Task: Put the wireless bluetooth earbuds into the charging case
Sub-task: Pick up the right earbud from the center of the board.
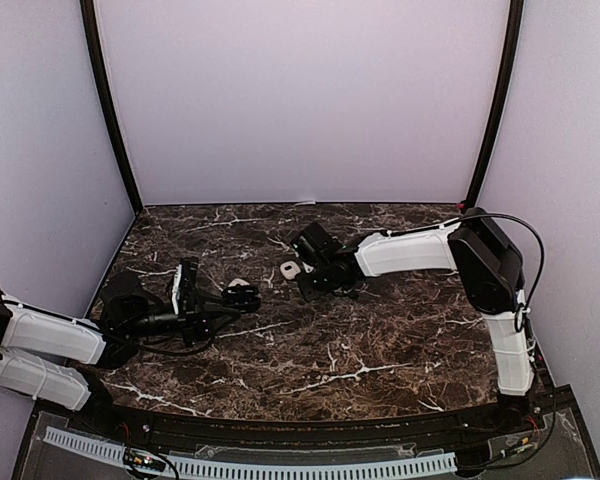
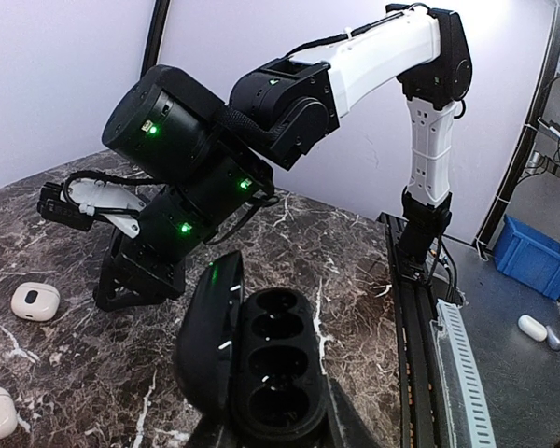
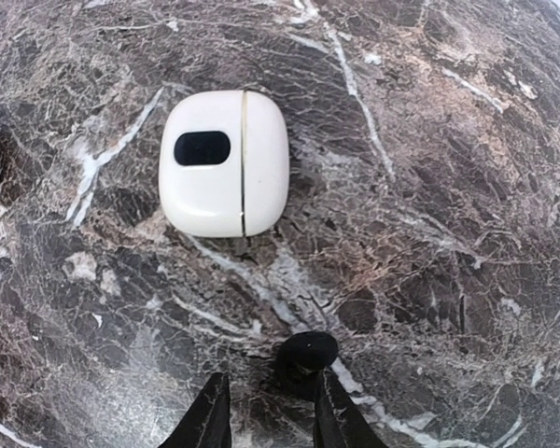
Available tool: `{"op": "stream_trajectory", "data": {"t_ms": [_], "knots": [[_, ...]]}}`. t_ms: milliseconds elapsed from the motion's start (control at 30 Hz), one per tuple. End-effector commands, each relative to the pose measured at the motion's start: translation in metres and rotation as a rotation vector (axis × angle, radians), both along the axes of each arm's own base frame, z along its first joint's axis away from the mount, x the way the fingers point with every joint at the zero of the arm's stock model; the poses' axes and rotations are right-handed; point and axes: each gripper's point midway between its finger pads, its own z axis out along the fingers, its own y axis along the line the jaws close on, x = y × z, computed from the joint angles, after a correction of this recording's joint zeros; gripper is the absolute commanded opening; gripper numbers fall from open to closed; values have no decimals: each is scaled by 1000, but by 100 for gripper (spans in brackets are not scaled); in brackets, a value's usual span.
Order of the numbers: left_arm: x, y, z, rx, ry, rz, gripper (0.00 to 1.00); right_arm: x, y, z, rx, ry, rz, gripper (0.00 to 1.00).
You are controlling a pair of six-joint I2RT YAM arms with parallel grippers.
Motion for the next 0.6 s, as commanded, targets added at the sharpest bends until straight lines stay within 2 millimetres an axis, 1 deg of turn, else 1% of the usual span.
{"op": "stream_trajectory", "data": {"t_ms": [0, 67, 333, 567], "knots": [[0, 2, 4, -4, -24, 4, 15, 11, -1, -1, -11, -21, -33, 31], [0, 2, 4, -4, -26, 4, 15, 12, -3, -4, -22, -14, -41, 31], [1, 2, 4, -2, -26, 9, 15, 15, -4, -7, -33, -6, -52, 30], [0, 2, 3, -1, -24, 7, 15, 19, -15, -12, -63, -2, -87, 30]]}}
